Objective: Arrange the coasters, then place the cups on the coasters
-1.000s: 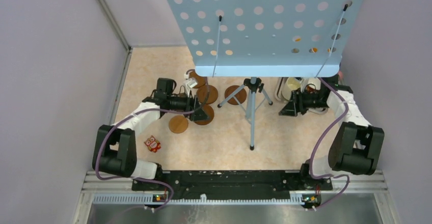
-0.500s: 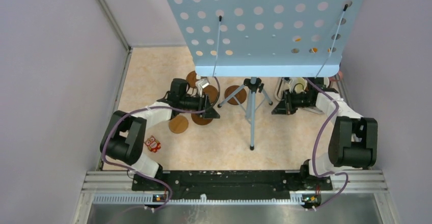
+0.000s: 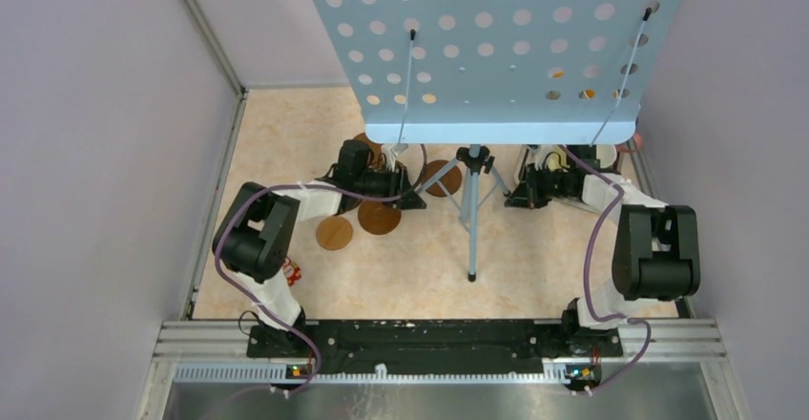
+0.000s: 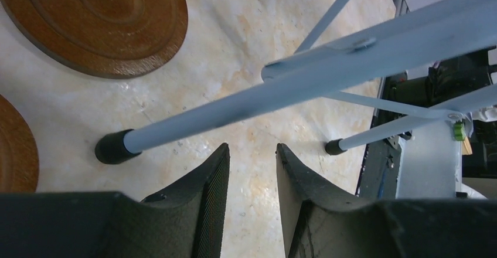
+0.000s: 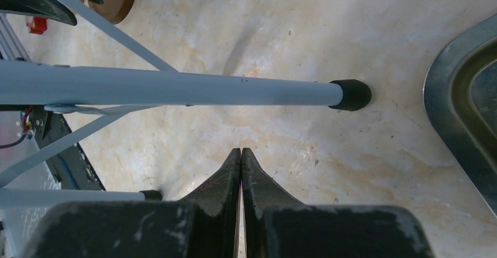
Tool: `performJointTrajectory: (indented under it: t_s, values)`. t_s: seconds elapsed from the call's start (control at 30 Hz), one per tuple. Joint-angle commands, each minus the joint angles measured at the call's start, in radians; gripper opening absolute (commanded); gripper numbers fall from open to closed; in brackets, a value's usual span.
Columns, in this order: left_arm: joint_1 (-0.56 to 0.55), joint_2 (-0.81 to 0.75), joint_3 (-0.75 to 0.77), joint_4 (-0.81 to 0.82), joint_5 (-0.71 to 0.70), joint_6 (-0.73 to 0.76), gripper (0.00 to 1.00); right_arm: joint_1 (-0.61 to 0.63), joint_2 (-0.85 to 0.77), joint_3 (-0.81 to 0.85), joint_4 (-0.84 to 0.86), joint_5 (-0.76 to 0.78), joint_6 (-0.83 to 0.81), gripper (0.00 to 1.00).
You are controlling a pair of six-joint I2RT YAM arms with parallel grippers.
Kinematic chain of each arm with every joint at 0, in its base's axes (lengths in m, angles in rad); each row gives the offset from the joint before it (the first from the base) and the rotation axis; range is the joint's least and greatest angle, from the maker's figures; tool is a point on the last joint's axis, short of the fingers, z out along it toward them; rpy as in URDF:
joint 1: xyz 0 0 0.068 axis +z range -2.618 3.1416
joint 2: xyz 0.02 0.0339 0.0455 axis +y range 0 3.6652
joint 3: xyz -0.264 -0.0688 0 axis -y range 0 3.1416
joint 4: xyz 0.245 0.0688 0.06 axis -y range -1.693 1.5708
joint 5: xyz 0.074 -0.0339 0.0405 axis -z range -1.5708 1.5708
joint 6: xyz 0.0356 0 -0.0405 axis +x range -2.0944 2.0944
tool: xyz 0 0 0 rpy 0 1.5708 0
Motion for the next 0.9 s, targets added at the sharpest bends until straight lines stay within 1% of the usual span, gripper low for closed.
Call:
performJointTrajectory:
  t_s: [0.0,0.5,0.87]
  values:
    - [-0.004,0.032,0.062,0.076,-0.025,-0.005,0.41,0.009,0.028,0.036,0.088,0.010,0.022,0.00]
    - [-0.002,0.110,0.135,0.078,-0.067,0.013,0.41,0.012,0.133,0.117,0.180,0.017,0.093,0.00]
    - [0.016,0.170,0.207,0.077,-0.090,-0.004,0.41,0.015,0.193,0.201,0.240,0.036,0.152,0.00]
